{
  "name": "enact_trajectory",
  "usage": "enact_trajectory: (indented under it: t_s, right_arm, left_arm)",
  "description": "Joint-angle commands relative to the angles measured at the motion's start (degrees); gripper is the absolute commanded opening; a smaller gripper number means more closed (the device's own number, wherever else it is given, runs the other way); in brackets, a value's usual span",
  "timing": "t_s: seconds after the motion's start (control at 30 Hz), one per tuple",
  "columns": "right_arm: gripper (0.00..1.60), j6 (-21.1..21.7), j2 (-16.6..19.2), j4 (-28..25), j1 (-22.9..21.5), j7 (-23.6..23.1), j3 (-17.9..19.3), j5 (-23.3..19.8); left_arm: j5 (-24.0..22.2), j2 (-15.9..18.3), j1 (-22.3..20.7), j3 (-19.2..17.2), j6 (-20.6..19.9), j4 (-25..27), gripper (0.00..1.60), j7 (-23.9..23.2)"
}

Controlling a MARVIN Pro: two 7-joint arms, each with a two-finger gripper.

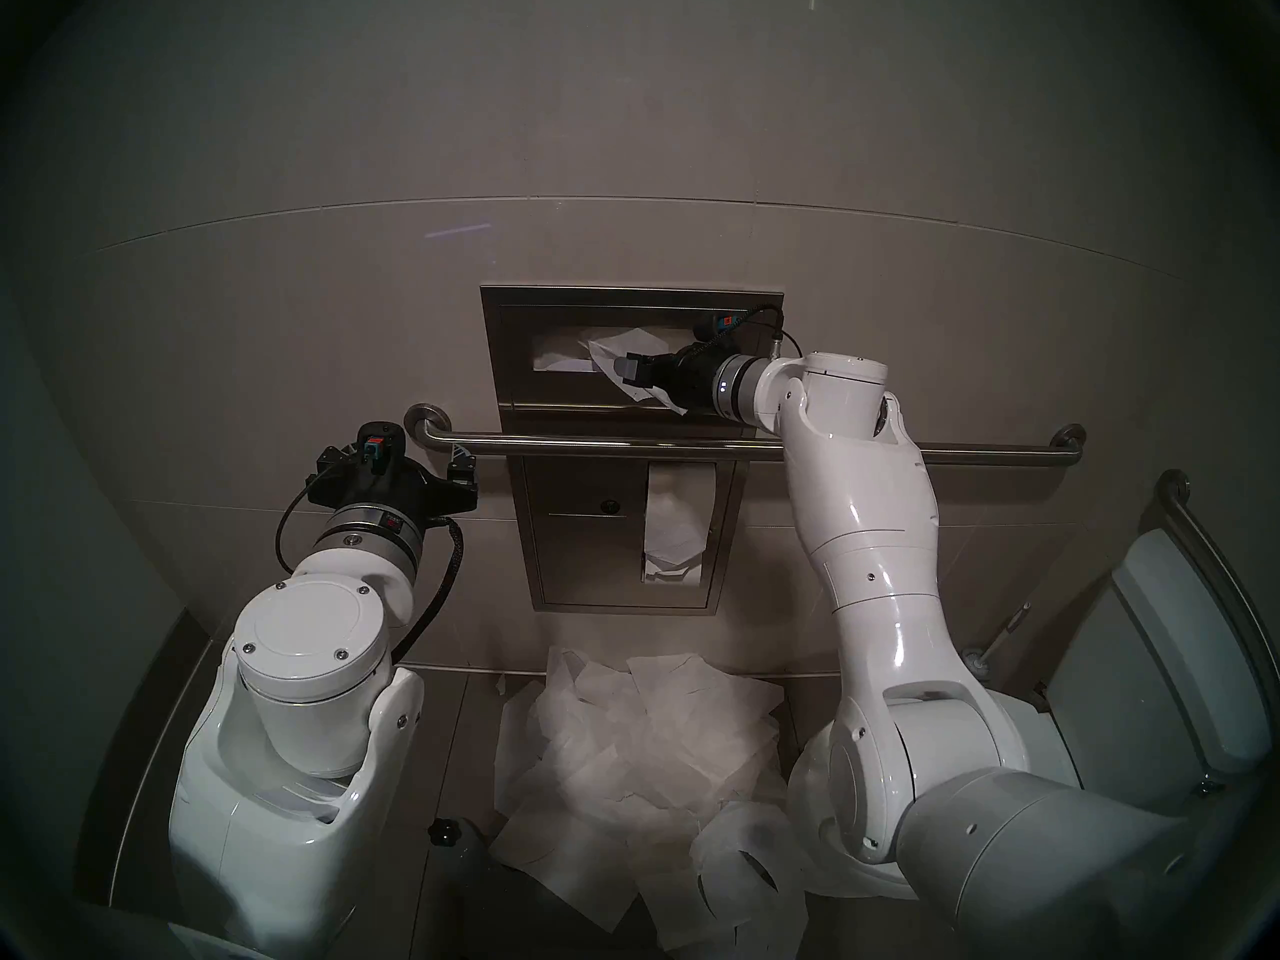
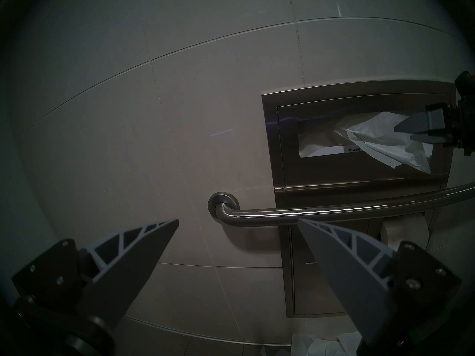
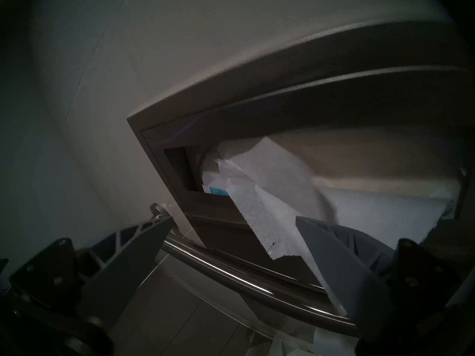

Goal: Take out a toilet seat cover

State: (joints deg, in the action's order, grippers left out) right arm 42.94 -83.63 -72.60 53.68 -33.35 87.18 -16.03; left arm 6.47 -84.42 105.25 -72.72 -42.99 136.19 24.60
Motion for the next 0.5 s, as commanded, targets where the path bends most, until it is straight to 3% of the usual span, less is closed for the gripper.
enact_trajectory:
  t_s: [0.0, 0.17, 0.47]
  right_arm:
    - [1.60, -2.33, -0.40, 1.27, -5.33, -1.70, -0.94, -0.11]
    - [1.60, -3.02, 0.87, 3.95, -8.04, -2.60, -1.42, 0.06]
    - [1.60, -4.31, 1.79, 5.25, -8.85, -3.87, -1.46, 0.03]
  left_arm:
    - [0.25, -0.09, -1.05, -0.07, 0.50, 1.77, 1.60, 0.15]
    - [0.25, -0.10, -1.05, -0.08, 0.49, 1.72, 1.60, 0.14]
    - [0.26, -0.09, -1.05, -0.08, 0.50, 1.77, 1.60, 0.14]
